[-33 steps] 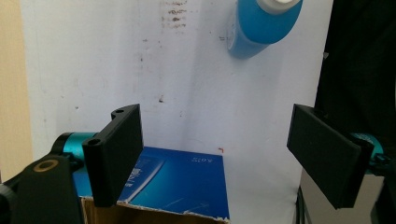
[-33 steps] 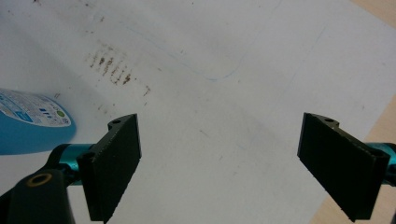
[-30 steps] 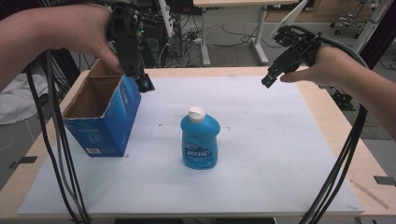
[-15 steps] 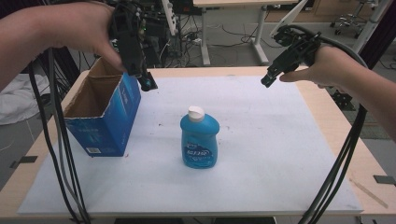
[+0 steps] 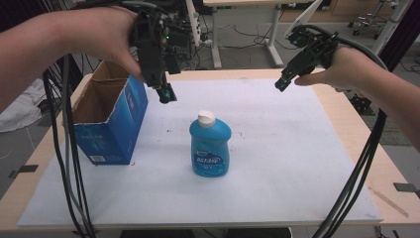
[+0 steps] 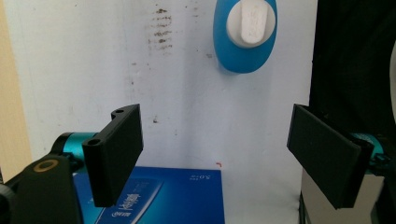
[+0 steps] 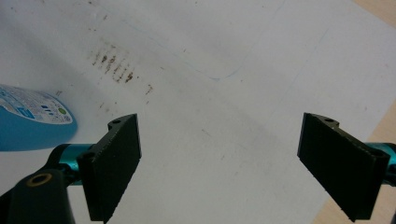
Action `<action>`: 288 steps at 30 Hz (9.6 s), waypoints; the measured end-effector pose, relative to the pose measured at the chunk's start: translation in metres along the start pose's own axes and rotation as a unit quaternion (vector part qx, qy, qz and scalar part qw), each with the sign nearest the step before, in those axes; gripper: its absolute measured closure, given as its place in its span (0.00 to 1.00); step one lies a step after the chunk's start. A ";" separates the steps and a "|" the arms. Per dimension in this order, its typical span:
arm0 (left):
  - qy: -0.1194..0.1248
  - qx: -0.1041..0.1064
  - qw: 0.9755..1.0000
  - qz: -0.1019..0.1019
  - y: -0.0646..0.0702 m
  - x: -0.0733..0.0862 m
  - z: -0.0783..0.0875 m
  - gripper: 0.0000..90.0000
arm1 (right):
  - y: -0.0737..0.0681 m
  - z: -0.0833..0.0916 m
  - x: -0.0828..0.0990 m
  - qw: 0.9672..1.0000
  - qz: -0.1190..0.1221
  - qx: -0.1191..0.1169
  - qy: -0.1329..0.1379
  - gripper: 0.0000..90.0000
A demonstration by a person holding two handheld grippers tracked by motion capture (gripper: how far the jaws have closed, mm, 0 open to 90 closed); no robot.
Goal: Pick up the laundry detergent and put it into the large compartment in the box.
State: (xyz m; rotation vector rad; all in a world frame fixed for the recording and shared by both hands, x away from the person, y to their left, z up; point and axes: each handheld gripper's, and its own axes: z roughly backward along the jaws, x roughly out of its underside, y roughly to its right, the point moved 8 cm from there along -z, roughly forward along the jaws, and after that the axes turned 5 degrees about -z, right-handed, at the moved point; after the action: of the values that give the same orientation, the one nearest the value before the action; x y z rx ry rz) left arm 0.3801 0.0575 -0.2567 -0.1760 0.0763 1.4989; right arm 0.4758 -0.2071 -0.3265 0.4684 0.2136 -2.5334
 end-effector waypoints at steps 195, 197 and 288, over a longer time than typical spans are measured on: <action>-0.039 0.046 0.998 -0.019 0.021 -0.046 -0.108 0.42 | 0.009 -0.011 0.014 1.000 -0.013 -0.023 0.004 0.14; -0.035 0.042 0.998 -0.013 0.020 -0.045 -0.102 0.42 | 0.009 -0.011 0.014 1.000 -0.014 -0.025 0.002 0.14; 0.002 -0.072 0.900 0.430 -0.025 0.186 0.044 0.42 | 0.013 -0.033 -0.015 0.998 -0.017 -0.060 -0.003 0.14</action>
State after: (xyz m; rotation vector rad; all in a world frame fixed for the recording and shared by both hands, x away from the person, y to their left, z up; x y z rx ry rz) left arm 0.4161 0.2461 -0.2408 -0.2852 0.0465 2.3936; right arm 0.5043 -0.2028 -0.3522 0.4138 0.3728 -2.5371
